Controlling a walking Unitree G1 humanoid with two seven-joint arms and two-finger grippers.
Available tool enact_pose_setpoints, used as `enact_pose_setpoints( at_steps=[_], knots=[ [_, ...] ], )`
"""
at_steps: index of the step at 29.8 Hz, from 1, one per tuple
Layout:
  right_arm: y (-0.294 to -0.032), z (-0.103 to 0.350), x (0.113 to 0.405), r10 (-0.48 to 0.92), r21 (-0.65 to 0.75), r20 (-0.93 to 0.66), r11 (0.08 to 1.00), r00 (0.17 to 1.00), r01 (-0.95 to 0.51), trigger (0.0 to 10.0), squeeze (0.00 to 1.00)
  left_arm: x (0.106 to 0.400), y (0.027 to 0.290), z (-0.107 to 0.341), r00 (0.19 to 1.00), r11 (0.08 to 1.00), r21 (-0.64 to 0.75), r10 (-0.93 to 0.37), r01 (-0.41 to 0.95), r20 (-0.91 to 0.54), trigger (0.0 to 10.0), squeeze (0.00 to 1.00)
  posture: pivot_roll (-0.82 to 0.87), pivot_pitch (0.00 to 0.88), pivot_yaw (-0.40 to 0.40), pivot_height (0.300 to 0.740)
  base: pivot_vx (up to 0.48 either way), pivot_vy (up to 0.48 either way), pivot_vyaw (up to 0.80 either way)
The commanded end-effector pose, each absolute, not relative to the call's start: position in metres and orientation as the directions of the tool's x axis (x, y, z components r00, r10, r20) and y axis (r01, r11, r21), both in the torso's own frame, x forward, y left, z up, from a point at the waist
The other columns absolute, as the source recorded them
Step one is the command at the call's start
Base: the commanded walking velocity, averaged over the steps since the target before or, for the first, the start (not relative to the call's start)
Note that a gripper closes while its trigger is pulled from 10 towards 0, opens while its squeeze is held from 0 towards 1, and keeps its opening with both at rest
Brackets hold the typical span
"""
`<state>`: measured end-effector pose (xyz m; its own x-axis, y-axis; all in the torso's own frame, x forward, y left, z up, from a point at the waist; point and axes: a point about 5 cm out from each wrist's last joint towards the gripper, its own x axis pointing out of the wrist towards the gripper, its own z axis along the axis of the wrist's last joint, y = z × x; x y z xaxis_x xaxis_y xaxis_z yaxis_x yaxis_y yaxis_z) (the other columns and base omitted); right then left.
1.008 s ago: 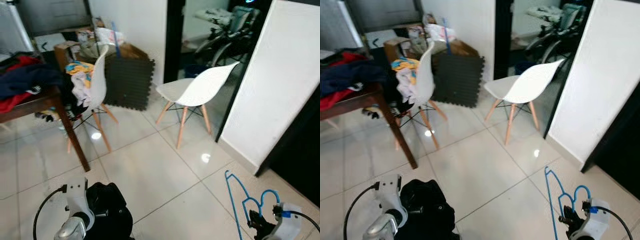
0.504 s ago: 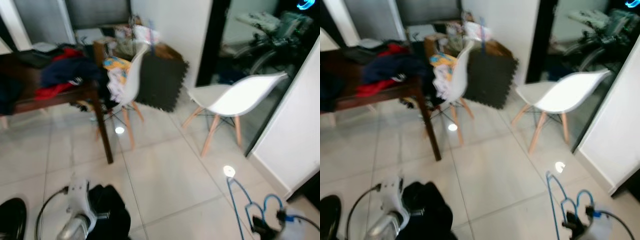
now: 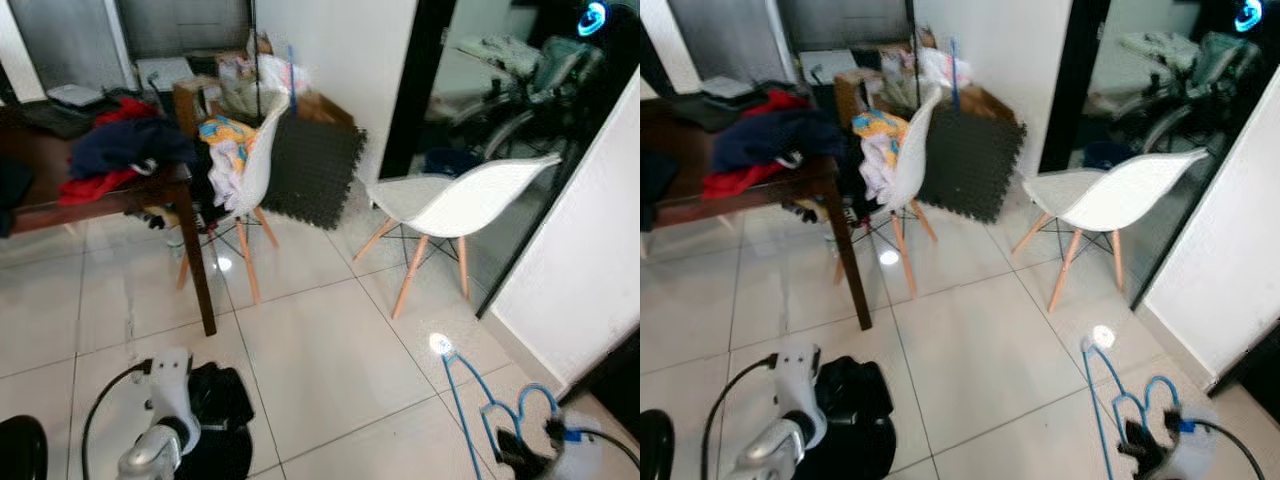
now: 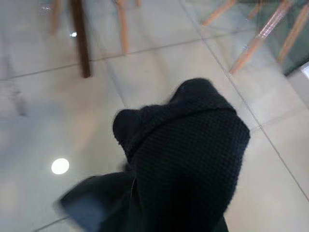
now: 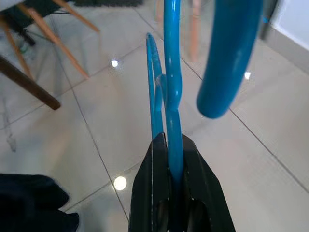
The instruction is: Hang hanger
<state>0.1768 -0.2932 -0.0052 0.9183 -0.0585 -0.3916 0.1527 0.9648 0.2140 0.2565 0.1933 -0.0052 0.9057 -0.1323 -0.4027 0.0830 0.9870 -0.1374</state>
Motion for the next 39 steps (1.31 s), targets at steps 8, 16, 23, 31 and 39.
enact_pose_setpoints(
  at_steps=[8,16,23,31,39],
  knots=[
    [-0.27,0.025,0.224,0.08,0.18,-0.273,0.983,0.959,-0.031,10.0,0.0,0.288,0.198,0.035,0.955,0.99,-0.081,-0.137,0.119,-0.262,10.0,0.0,0.01,0.067,-0.042,0.74,0.48,0.0,0.47],
    [-0.26,0.054,0.249,0.119,0.175,-0.167,0.981,0.979,-0.089,10.0,0.0,0.31,0.178,0.081,0.973,0.975,-0.074,-0.214,0.207,-0.092,10.0,0.0,0.01,0.078,-0.046,0.74,0.442,0.0,0.0],
    [-0.262,0.076,0.262,0.118,0.178,-0.092,0.979,0.989,-0.1,10.0,0.0,0.329,0.143,0.18,0.882,0.895,-0.085,-0.409,0.437,0.233,10.0,0.0,0.02,0.082,-0.055,0.74,0.44,0.0,0.0],
    [-0.26,0.097,0.275,0.111,0.184,-0.028,0.977,0.993,-0.104,10.0,0.0,0.3,0.138,0.382,0.431,0.707,0.136,-0.56,0.694,0.708,10.0,0.0,0.02,0.078,-0.062,0.74,0.442,0.0,0.0],
    [-0.26,0.094,0.272,0.097,0.192,-0.036,0.977,0.995,-0.088,10.0,0.0,0.279,0.247,0.499,0.475,0.971,0.233,-0.232,0.058,0.849,10.0,0.0,0.04,0.078,-0.045,0.74,0.445,0.0,0.0]
  ],
)
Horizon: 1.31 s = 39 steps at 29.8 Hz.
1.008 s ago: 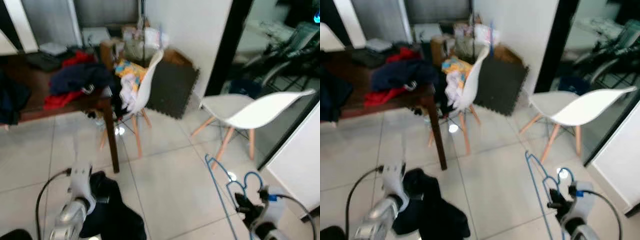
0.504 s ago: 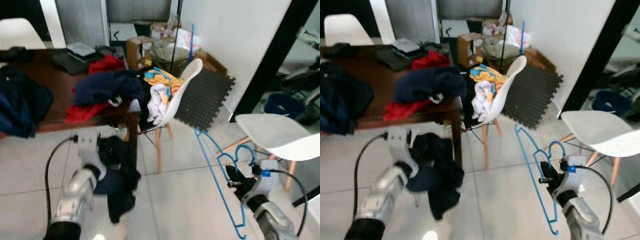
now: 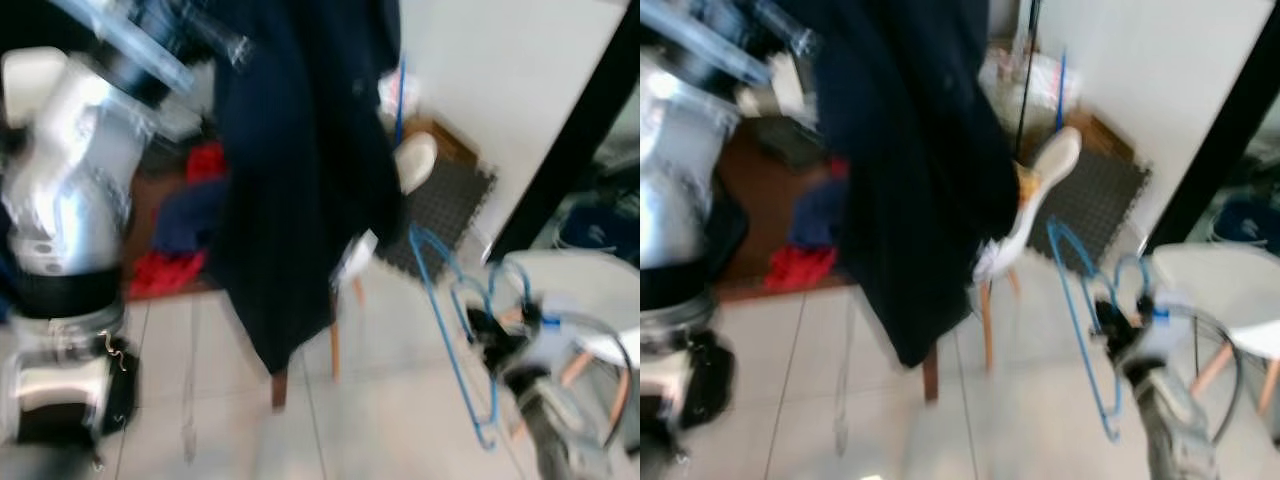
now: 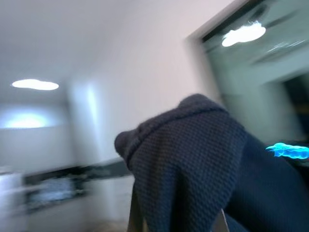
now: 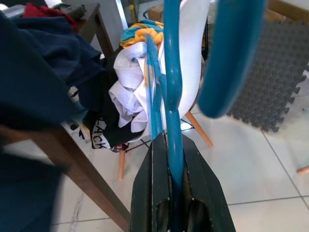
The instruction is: Hang hanger
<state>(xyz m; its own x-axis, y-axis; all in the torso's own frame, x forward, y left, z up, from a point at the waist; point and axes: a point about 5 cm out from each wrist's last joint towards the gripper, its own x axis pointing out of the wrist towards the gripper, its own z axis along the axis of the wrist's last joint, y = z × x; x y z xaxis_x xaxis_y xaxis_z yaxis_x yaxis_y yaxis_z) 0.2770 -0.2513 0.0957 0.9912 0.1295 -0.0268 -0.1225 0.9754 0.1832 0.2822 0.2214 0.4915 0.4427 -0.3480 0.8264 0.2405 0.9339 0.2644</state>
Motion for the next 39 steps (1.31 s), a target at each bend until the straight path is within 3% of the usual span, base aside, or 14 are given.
enact_pose_setpoints(
  at_steps=[1,2,6,7,9,12,14,18,20,23,24,28,31,39],
  knots=[
    [-0.26,0.094,0.272,0.097,0.192,-0.036,0.977,0.995,-0.088,10.0,0.0,0.279,0.247,0.499,0.475,0.971,0.233,-0.232,0.058,0.849,10.0,0.0,0.04,0.078,-0.045,0.74,0.435,0.0,0.0],
    [-0.261,0.094,0.271,0.091,0.193,-0.038,0.978,0.995,-0.082,10.0,0.0,0.282,0.265,0.497,0.533,0.981,0.189,-0.136,-0.047,0.835,10.0,0.0,0.04,0.081,-0.044,0.74,0.431,0.0,0.0],
    [-0.261,0.093,0.27,0.09,0.184,-0.042,0.98,0.995,-0.08,10.0,0.0,0.288,0.279,0.486,0.59,0.977,0.164,-0.052,-0.138,0.806,10.0,0.0,0.04,0.084,-0.045,0.74,0.424,0.0,0.0],
    [-0.261,0.094,0.27,0.093,0.18,-0.046,0.98,0.995,-0.084,10.0,0.0,0.3,0.294,0.462,0.667,0.962,0.139,0.056,-0.234,0.743,10.0,0.0,0.04,0.085,-0.047,0.74,0.412,0.0,0.0],
    [-0.261,0.094,0.269,0.097,0.177,-0.046,0.98,0.994,-0.088,10.0,0.0,0.309,0.307,0.438,0.723,0.932,0.15,0.148,-0.331,0.675,10.0,0.0,0.04,0.088,-0.056,0.74,0.407,0.0,0.0],
    [-0.263,0.098,0.271,0.097,0.173,-0.038,0.981,0.995,-0.089,10.0,0.0,0.325,0.317,0.389,0.798,0.901,0.162,0.257,-0.401,0.545,10.0,0.0,0.03,0.088,-0.051,0.74,0.37,0.0,0.0],
    [-0.263,0.098,0.271,0.097,0.173,-0.038,0.981,0.995,-0.089,10.0,0.0,0.325,0.317,0.389,0.798,0.901,0.162,0.257,-0.401,0.545,10.0,0.0,0.03,0.088,-0.051,0.74,0.326,0.0,0.0],
    [-0.264,0.102,0.272,0.091,0.171,-0.03,0.982,0.995,-0.085,10.0,0.0,0.35,0.324,0.313,0.863,0.868,0.18,0.395,-0.463,0.314,10.0,0.0,0.04,0.088,-0.054,0.74,0.071,0.0,0.0],
    [-0.263,0.1,0.271,0.088,0.175,-0.035,0.981,0.996,-0.081,10.0,0.0,0.368,0.289,0.27,0.941,0.928,0.197,0.279,-0.315,0.189,10.0,0.0,0.04,0.087,-0.057,0.74,0.0,0.0,0.0],
    [-0.263,0.1,0.271,0.086,0.176,-0.036,0.981,0.996,-0.078,10.0,0.0,0.372,0.269,0.261,0.962,0.944,0.219,0.21,-0.246,0.175,10.0,0.0,0.04,0.087,-0.057,0.74,0.0,0.0,0.0],
    [-0.262,0.099,0.271,0.083,0.176,-0.036,0.982,0.996,-0.076,10.0,0.0,0.374,0.244,0.256,0.977,0.963,0.217,0.12,-0.157,0.177,10.0,0.0,0.03,0.084,-0.054,0.74,0.0,0.0,0.0],
    [-0.263,0.1,0.272,0.079,0.174,-0.035,0.982,0.996,-0.072,10.0,0.0,0.375,0.216,0.253,0.981,0.981,0.175,0.053,-0.087,0.187,10.0,0.0,0.03,0.084,-0.053,0.74,0.0,0.0,0.0],
    [-0.263,0.1,0.272,0.079,0.174,-0.035,0.982,0.996,-0.072,10.0,0.0,0.375,0.216,0.253,0.981,0.981,0.175,0.053,-0.087,0.187,10.0,0.0,0.03,0.084,-0.053,0.74,0.0,0.0,0.0],
    [-0.264,0.098,0.27,0.06,0.172,-0.045,0.984,0.997,-0.052,10.0,0.0,0.379,0.161,0.254,0.963,0.976,0.176,-0.165,0.129,0.213,10.0,0.0,0.03,0.078,-0.038,0.74,0.0,0.0,0.0]
  ],
)
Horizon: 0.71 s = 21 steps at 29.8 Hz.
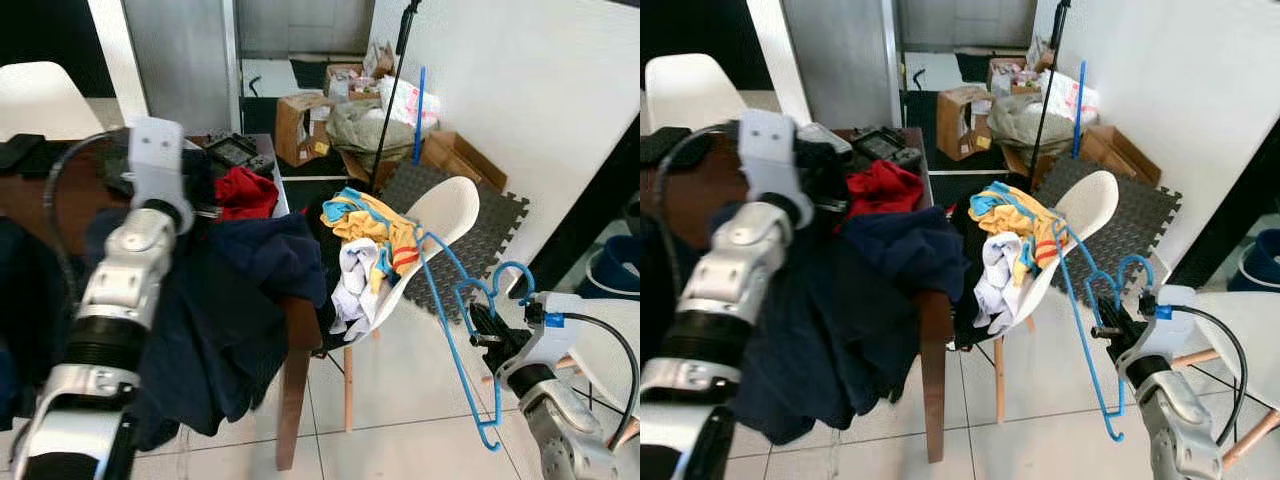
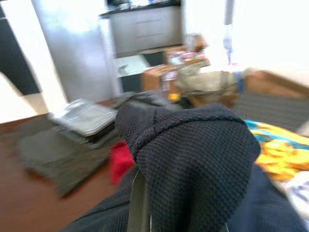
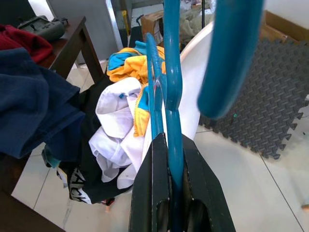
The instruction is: Hang hanger
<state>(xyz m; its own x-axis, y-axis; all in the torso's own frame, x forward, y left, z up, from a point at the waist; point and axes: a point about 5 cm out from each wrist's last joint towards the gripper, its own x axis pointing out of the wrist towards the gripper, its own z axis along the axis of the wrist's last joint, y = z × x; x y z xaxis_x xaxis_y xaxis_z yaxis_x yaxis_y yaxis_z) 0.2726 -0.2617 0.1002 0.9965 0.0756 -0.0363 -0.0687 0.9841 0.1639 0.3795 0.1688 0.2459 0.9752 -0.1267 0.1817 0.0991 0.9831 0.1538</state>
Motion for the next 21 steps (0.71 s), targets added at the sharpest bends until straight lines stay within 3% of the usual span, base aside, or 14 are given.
enact_pose_setpoints(
  at_steps=[1,2,3,8,10,12,18,20,21],
  knots=[
    [-0.264,0.098,0.27,0.059,0.172,-0.046,0.984,0.997,-0.051,10.0,0.0,0.379,0.159,0.253,0.963,0.974,0.18,-0.174,0.137,0.207,10.0,0.0,0.03,0.078,-0.038,0.74,0.0,0.0,0.0],
    [-0.264,0.098,0.27,0.059,0.172,-0.046,0.984,0.997,-0.051,10.0,0.0,0.379,0.159,0.253,0.963,0.974,0.18,-0.174,0.137,0.207,10.0,0.0,0.03,0.078,-0.038,0.74,0.0,0.0,0.0],
    [-0.263,0.097,0.269,0.061,0.173,-0.049,0.984,0.997,-0.051,10.0,0.0,0.379,0.159,0.241,0.967,0.967,0.199,-0.192,0.157,0.167,10.0,1.0,0.03,0.078,-0.036,0.74,0.0,0.0,0.0],
    [-0.263,0.096,0.266,0.064,0.173,-0.056,0.984,0.996,-0.054,10.0,0.0,0.378,0.17,0.218,0.986,0.942,0.316,-0.148,0.115,0.081,10.0,1.0,0.02,0.084,-0.042,0.74,0.0,0.0,0.0],
    [-0.263,0.096,0.266,0.067,0.172,-0.058,0.983,0.996,-0.056,10.0,0.0,0.378,0.189,0.222,0.993,0.887,0.462,-0.052,-0.003,0.107,10.0,1.0,0.03,0.087,-0.043,0.74,0.0,0.0,0.0],
    [-0.263,0.096,0.266,0.067,0.172,-0.058,0.983,0.996,-0.056,10.0,0.0,0.378,0.189,0.222,0.993,0.887,0.462,-0.052,-0.003,0.107,10.0,1.0,0.03,0.087,-0.043,0.74,0.0,0.0,0.0],
    [-0.263,0.097,0.267,0.068,0.173,-0.057,0.983,0.996,-0.057,10.0,0.0,0.377,0.221,0.232,0.985,0.82,0.55,0.088,-0.158,0.151,10.0,1.0,0.02,0.094,-0.043,0.74,0.0,0.0,0.0],
    [-0.263,0.098,0.267,0.063,0.174,-0.054,0.983,0.997,-0.053,10.0,0.0,0.373,0.247,0.253,0.948,0.691,0.652,0.178,-0.31,0.262,10.0,1.0,0.03,0.094,-0.041,0.74,0.0,0.0,0.0],
    [-0.263,0.098,0.267,0.063,0.174,-0.054,0.983,0.997,-0.053,10.0,0.0,0.373,0.247,0.253,0.948,0.691,0.652,0.178,-0.31,0.262,10.0,1.0,0.03,0.094,-0.041,0.74,0.0,0.0,0.0]
  ],
)
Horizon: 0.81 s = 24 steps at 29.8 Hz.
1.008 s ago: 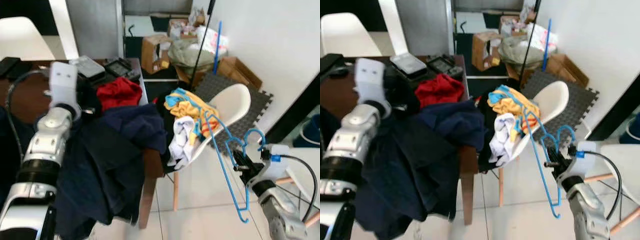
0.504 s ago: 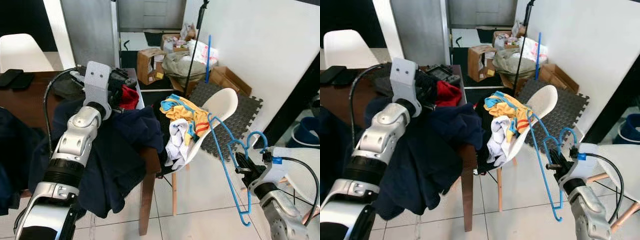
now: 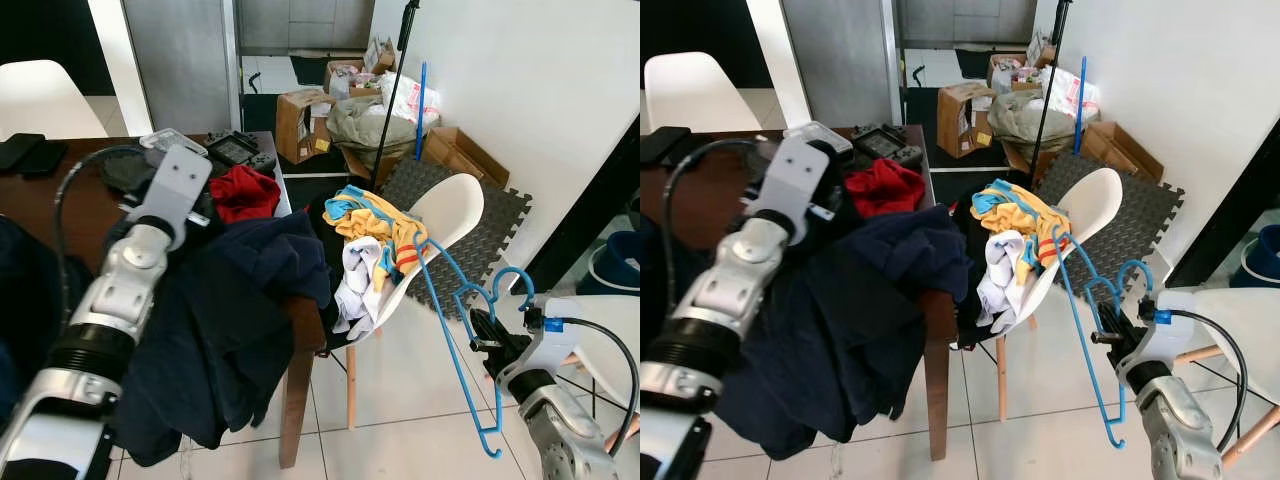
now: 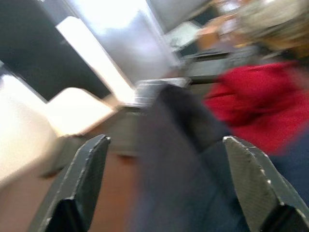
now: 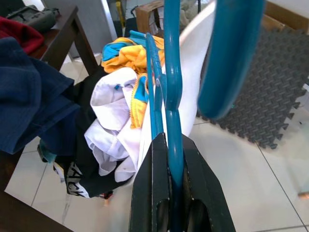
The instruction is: Hang hanger
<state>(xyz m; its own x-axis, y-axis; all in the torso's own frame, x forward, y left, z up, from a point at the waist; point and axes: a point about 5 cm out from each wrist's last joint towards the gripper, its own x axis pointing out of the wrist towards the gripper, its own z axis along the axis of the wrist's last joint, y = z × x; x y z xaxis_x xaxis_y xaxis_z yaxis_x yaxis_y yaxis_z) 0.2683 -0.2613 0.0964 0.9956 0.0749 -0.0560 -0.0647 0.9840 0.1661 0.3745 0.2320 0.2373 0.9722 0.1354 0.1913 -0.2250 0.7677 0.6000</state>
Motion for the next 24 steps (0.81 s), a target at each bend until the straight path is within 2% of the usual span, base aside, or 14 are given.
enact_pose_setpoints(
  at_steps=[1,2,4,5,6,7,9,10,11,12,13,15,20,24],
  knots=[
    [-0.263,0.098,0.267,0.063,0.174,-0.054,0.983,0.997,-0.053,10.0,0.0,0.373,0.247,0.253,0.948,0.691,0.652,0.178,-0.31,0.262,10.0,1.0,0.03,0.094,-0.041,0.74,0.0,0.0,0.0],
    [-0.264,0.099,0.267,0.053,0.174,-0.045,0.984,0.998,-0.045,10.0,0.0,0.368,0.254,0.27,0.931,0.552,0.754,0.134,-0.356,0.341,10.0,1.0,0.03,0.094,-0.041,0.74,0.0,0.0,0.0],
    [-0.264,0.099,0.267,0.053,0.174,-0.045,0.984,0.998,-0.045,10.0,0.0,0.368,0.254,0.27,0.931,0.552,0.754,0.134,-0.356,0.341,10.0,1.0,0.03,0.094,-0.041,0.74,0.0,0.0,0.0],
    [-0.264,0.101,0.268,0.048,0.175,-0.039,0.984,0.998,-0.04,10.0,0.0,0.368,0.253,0.275,0.932,0.574,0.745,0.101,-0.34,0.349,10.0,0.81,0.03,0.094,-0.041,0.74,0.0,0.0,0.0],
    [-0.264,0.101,0.268,0.048,0.175,-0.039,0.984,0.998,-0.04,10.0,0.0,0.368,0.253,0.275,0.932,0.574,0.745,0.101,-0.34,0.349,10.0,0.81,0.03,0.094,-0.041,0.74,0.0,0.0,0.0],
    [-0.265,0.103,0.269,0.041,0.181,-0.029,0.983,0.999,-0.035,10.0,0.0,0.367,0.252,0.28,0.93,0.67,0.668,0.093,-0.323,0.356,10.0,0.0,0.03,0.093,-0.037,0.74,0.0,0.0,0.0],
    [-0.265,0.103,0.269,0.041,0.181,-0.029,0.983,0.999,-0.035,10.0,0.0,0.367,0.252,0.28,0.93,0.67,0.668,0.093,-0.323,0.356,10.0,0.0,0.03,0.093,-0.037,0.74,0.0,0.0,0.0],
    [-0.266,0.107,0.27,0.035,0.193,-0.013,0.981,0.999,-0.032,10.0,0.0,0.366,0.248,0.289,0.926,0.8,0.528,0.088,-0.286,0.368,10.0,0.0,0.03,0.092,-0.038,0.74,0.0,0.0,0.0],
    [-0.266,0.107,0.27,0.035,0.193,-0.013,0.981,0.999,-0.032,10.0,0.0,0.366,0.248,0.289,0.926,0.8,0.528,0.088,-0.286,0.368,10.0,0.0,0.03,0.092,-0.038,0.74,0.0,0.0,0.0],
    [-0.267,0.112,0.273,0.03,0.214,0.011,0.976,0.999,-0.032,10.0,0.0,0.365,0.244,0.296,0.922,0.892,0.382,0.087,-0.241,0.378,10.0,0.0,0.03,0.091,-0.039,0.74,0.0,0.0,0.0],
    [-0.267,0.112,0.273,0.03,0.214,0.011,0.976,0.999,-0.032,10.0,0.0,0.365,0.244,0.296,0.922,0.892,0.382,0.087,-0.241,0.378,10.0,0.0,0.03,0.091,-0.039,0.74,0.0,0.0,0.0],
    [-0.265,0.124,0.278,0.034,0.252,0.059,0.967,0.998,-0.047,10.0,0.0,0.361,0.237,0.302,0.915,0.954,0.235,0.081,-0.186,0.396,10.0,0.0,0.03,0.091,-0.039,0.74,-0.322,0.0,0.0],
    [-0.25,0.147,0.288,0.093,0.271,0.145,0.954,0.985,-0.13,10.0,0.0,0.353,0.21,0.269,0.944,0.968,0.225,0.03,-0.11,0.329,10.0,0.0,0.04,0.075,-0.04,0.74,-0.397,0.0,0.0],
    [-0.247,0.151,0.291,0.105,0.264,0.16,0.953,0.982,-0.145,10.0,0.0,0.351,0.2,0.255,0.954,0.976,0.201,0.019,-0.082,0.298,10.0,0.0,0.04,0.07,-0.041,0.74,-0.433,0.0,0.0]
  ],
)
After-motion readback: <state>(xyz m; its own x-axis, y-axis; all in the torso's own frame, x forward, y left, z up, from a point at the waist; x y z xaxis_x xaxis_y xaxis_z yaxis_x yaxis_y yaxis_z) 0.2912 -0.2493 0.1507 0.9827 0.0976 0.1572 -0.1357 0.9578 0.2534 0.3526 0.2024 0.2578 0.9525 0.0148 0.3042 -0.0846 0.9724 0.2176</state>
